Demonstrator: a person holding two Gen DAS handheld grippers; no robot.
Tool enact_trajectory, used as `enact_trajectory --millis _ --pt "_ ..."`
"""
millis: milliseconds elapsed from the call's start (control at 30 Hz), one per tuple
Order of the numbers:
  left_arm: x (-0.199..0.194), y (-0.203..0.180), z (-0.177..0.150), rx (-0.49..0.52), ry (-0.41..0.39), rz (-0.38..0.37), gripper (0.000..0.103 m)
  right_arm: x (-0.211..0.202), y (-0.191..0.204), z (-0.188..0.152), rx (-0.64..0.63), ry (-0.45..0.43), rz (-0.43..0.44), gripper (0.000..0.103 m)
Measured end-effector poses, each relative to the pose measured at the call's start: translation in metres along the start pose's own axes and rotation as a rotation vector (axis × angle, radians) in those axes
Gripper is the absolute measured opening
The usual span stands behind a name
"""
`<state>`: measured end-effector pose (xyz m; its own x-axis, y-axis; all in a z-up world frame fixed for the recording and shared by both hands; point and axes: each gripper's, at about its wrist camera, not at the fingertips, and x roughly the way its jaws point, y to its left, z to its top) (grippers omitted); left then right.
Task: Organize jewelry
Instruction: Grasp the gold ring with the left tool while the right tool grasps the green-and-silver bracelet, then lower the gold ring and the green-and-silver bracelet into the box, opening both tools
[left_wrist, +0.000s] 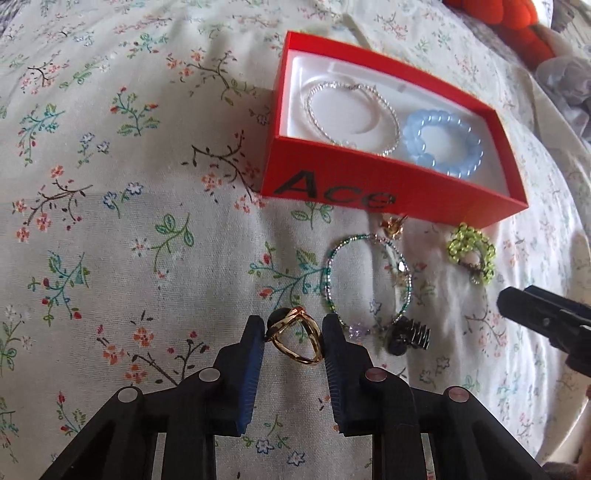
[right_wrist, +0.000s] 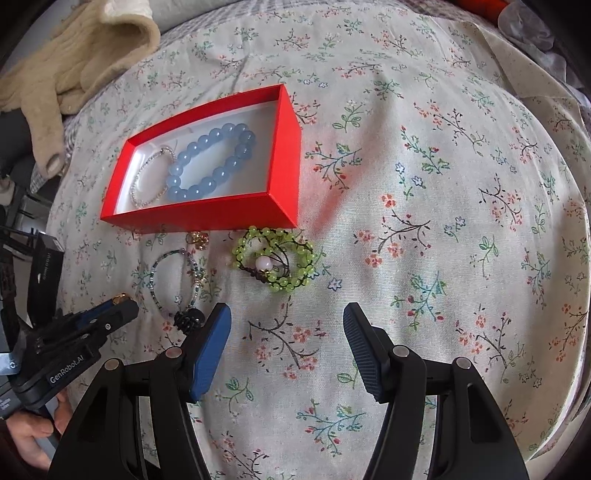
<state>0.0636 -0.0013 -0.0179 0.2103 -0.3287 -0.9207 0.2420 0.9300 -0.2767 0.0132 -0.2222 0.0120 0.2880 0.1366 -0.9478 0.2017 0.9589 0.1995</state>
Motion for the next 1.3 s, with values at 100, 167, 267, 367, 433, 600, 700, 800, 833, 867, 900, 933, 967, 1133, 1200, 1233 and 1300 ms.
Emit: enact_trajectory --millis 100,167,267,367,433,600,700,800,833,867,900,933,967,1133,1200,1233,1300 --pt "-0.005 0.008 -0.005 -0.007 -0.014 0.006 0.026 0.005 0.01 0.003 0.002 0.003 0.03 0.066" --pt "-0.009 0.012 -0.008 -0.007 -0.02 0.012 0.026 0.01 0.018 0.005 -0.003 0.012 0.052 0.066" --pt "-0.014 0.021 -0.01 -0.008 -0.031 0.012 0.026 0.016 0.031 0.007 -0.016 0.024 0.089 0.065" --pt "-0.02 0.035 -0.011 -0.019 -0.037 0.008 0.026 0.021 0.044 0.008 -0.043 0.025 0.112 0.051" --pt "-0.022 0.039 -0.012 -0.024 -0.037 0.005 0.026 0.028 0.051 0.01 -0.049 0.041 0.119 0.039" --pt "-0.028 0.047 -0.014 -0.03 -0.038 0.0 0.026 0.045 0.056 0.013 -0.031 0.076 0.126 0.025" --pt "-0.029 0.049 -0.014 -0.031 -0.036 0.002 0.026 0.057 0.059 0.015 -0.008 0.106 0.149 0.019" --pt "-0.025 0.044 -0.013 -0.033 -0.036 0.006 0.026 0.067 0.064 0.014 -0.021 0.129 0.141 0.004" --pt "-0.025 0.044 -0.012 -0.035 -0.037 0.006 0.026 0.066 0.063 0.014 -0.024 0.126 0.132 0.003" --pt "-0.025 0.044 -0.012 -0.037 -0.037 0.006 0.026 0.064 0.064 0.014 -0.029 0.117 0.128 0.003" --pt "-0.026 0.045 -0.012 -0.039 -0.04 0.004 0.026 0.061 0.065 0.015 -0.034 0.106 0.127 0.003" --pt "-0.027 0.045 -0.012 -0.04 -0.044 0.003 0.026 0.058 0.066 0.015 -0.038 0.095 0.129 0.003" --pt "-0.029 0.045 -0.011 -0.042 -0.048 0.002 0.026 0.054 0.067 0.016 -0.04 0.084 0.134 0.003" --pt "-0.035 0.045 -0.008 -0.052 -0.073 -0.048 0.026 0.028 0.067 0.016 -0.039 0.022 0.177 0.002" --pt "-0.038 0.044 -0.007 -0.054 -0.087 -0.067 0.026 0.017 0.067 0.016 -0.045 -0.004 0.197 0.002" --pt "-0.039 0.043 -0.006 -0.054 -0.096 -0.074 0.026 0.011 0.068 0.016 -0.051 -0.017 0.209 0.002" --pt "-0.042 0.041 -0.004 -0.058 -0.112 -0.086 0.026 0.001 0.069 0.018 -0.059 -0.041 0.225 0.002"
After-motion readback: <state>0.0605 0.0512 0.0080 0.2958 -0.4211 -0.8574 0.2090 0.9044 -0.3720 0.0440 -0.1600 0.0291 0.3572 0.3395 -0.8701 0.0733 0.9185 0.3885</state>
